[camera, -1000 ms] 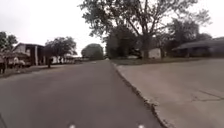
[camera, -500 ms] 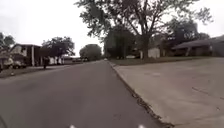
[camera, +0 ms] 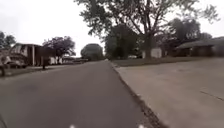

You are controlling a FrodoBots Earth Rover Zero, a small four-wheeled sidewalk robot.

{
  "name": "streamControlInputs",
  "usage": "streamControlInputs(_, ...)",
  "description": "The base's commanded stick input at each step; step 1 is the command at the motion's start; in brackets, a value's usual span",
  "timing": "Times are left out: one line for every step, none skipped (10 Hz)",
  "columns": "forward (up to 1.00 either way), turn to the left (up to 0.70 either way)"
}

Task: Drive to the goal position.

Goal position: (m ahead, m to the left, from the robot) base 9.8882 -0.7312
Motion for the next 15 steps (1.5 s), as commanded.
streamControlInputs(1.00,0.00)
streamControlInputs(1.00,0.00)
streamControlInputs(1.00,0.00)
streamControlInputs(1.00,0.00)
streamControlInputs(1.00,0.01)
streamControlInputs(1.00,0.03)
streamControlInputs(1.00,0.04)
streamControlInputs(1.00,0.05)
streamControlInputs(1.00,0.05)
streamControlInputs(1.00,0.05)
streamControlInputs(1.00,0.03)
streamControlInputs(1.00,0.03)
streamControlInputs(1.00,0.02)
streamControlInputs(1.00,0.02)
streamControlInputs(1.00,0.02)
